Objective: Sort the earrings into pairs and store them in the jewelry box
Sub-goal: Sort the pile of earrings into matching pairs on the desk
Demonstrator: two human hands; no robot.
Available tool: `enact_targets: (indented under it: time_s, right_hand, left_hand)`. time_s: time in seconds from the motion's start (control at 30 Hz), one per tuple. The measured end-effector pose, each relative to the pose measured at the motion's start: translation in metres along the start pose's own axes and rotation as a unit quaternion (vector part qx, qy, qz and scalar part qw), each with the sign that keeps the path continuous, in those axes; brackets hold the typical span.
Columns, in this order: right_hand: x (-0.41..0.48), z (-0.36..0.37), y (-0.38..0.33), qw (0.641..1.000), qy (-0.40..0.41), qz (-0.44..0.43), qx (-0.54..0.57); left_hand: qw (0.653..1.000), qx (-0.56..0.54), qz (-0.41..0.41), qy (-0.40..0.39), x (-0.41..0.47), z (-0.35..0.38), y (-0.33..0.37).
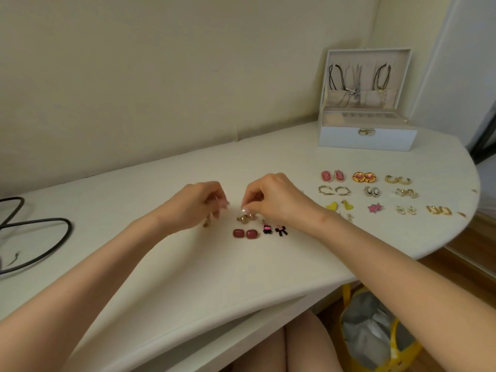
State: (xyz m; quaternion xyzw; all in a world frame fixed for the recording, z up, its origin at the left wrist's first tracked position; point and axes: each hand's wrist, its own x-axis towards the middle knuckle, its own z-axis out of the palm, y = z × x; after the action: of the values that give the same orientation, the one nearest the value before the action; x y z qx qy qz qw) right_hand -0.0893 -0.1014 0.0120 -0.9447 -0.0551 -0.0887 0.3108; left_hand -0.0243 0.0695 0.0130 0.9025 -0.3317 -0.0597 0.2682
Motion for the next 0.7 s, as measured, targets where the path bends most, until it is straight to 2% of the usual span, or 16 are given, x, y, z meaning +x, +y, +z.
enact_targets:
  time_s: [0.1, 0.2, 0.4, 0.57, 0.7]
  right_hand:
    - [0.014, 0.005, -0.008, 1.000, 0.006, -0.007, 0.007]
    - [0.035, 0.017, -0.015, 1.000, -0.006, -0.014, 0.006]
    - [0.073, 0.048, -0.031, 0.997, -0.053, -0.022, -0.046]
    - [0.094, 0.068, -0.038, 0.997, -0.050, 0.007, -0.065]
    - [0.105, 0.077, -0.039, 0.994, -0.053, 0.023, -0.089]
  left_hand:
    - [0.988, 0.041, -0.087, 0.123, 0.005, -0.006, -0.014]
    - [0.970, 0.099, -0.159, 0.157, 0.006, -0.013, -0.031]
    - [0.957, 0.167, -0.217, 0.098, 0.001, -0.022, -0.044]
    - [0.964, 0.145, -0.217, 0.041, -0.005, -0.024, -0.048]
    - [0.979, 0.088, -0.184, -0.002, -0.006, -0.024, -0.045]
